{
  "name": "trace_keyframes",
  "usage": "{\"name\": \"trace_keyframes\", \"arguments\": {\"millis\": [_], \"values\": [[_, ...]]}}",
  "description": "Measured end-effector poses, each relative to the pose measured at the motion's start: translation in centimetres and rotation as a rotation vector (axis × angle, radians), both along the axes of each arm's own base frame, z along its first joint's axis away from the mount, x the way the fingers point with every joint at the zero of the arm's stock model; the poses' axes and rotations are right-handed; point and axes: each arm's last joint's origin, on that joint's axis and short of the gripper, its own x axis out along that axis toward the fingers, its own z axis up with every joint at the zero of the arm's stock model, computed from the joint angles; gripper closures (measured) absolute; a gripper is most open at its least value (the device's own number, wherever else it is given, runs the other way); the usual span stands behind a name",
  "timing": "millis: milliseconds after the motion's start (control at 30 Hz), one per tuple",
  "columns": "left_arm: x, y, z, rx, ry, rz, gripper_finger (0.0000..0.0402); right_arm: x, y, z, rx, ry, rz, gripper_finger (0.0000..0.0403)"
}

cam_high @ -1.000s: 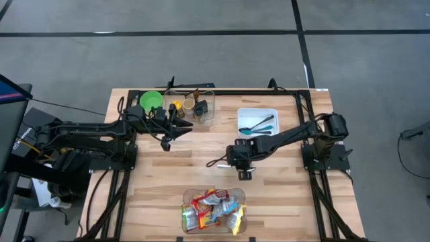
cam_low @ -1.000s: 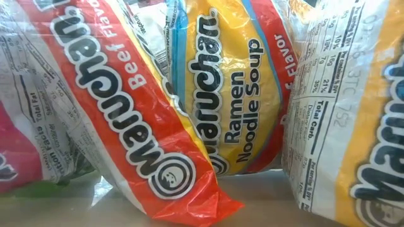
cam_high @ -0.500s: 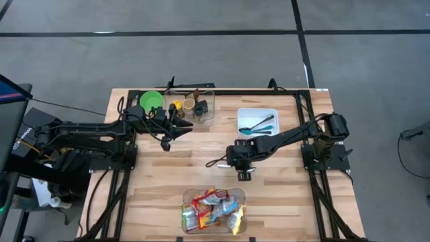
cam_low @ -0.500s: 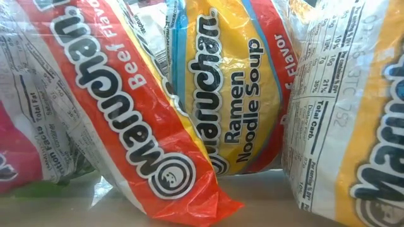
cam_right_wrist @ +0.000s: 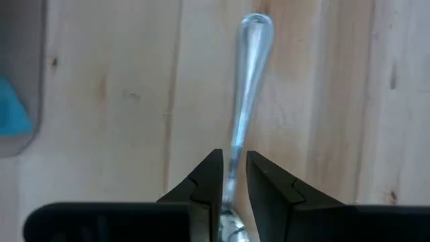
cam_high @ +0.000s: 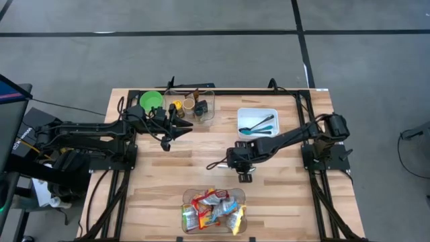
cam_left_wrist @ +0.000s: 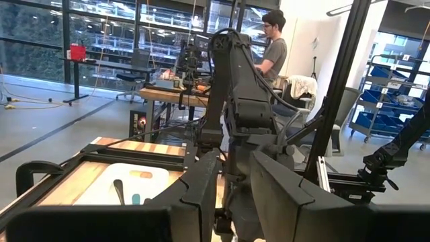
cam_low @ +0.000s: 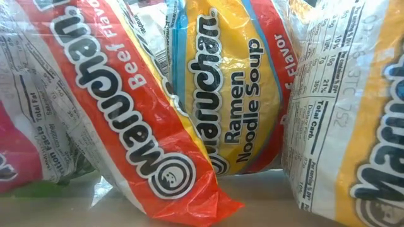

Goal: Pick & Place Food Item
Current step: Put the silver spoon into the white bin

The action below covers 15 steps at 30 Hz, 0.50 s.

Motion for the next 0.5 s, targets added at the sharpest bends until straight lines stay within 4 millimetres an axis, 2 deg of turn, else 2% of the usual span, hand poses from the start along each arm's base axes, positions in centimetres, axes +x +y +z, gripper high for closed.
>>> {"name": "trace_keyframes", "arguments": {"millis": [500], "values": [[0.00,0.00,0.00,0.000,0.000,0.000,0.0317,-0.15,0.05,-0.06,0.001,0.015,-0.005,0.0342]]}}
